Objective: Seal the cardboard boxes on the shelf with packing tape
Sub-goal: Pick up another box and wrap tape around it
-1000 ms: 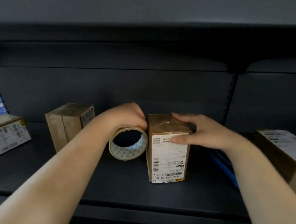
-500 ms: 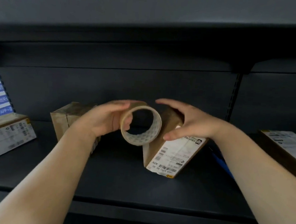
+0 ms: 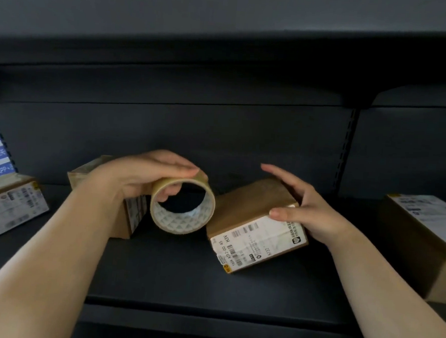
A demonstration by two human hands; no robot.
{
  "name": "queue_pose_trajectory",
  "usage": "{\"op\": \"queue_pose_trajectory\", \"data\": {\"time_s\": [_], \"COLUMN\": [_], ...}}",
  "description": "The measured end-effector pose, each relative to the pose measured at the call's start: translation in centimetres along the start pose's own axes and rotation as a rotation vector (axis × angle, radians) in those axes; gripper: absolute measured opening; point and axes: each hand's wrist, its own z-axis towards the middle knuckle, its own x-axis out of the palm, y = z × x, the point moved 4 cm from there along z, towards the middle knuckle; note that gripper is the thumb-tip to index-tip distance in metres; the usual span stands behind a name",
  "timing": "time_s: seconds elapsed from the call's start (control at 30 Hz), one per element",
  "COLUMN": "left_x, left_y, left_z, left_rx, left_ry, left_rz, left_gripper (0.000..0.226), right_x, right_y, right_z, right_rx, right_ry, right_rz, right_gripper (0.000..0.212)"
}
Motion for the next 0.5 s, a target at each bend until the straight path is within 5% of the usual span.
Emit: {"op": "queue_pose_trajectory", "data": {"time_s": [0.17, 0.3, 0.37, 0.5], "left_x": [-1.3, -0.3, 0.4, 2.1], "left_y": [1.2, 3.0, 4.0, 4.7], "left_z": [-0.7, 0.2, 1.2, 2.8], "left_rx": [-0.018, -0.214, -0.266, -0.328], "left_ry": [-0.015, -0.081, -0.134, -0.154], "left_rz": [-0.06, 0.199, 0.316, 0.434], "left_gripper": [0.077, 0.033, 0.017, 0.018], "right_x": [-0.6, -1.2, -1.3, -1.5], "right_y": [-0.7, -2.0, -2.6, -0.7], "right_z": [-0.3, -1.0, -1.3, -1.2], "right_rx": [0.031, 0.115, 0.215, 0.444], "right_ry": [0.0, 0.016, 0.069, 0.21], "right_rz": [0.019, 0.023, -0.089, -0.497], "right_gripper": [0.088, 0.088, 0.086, 0.081]}}
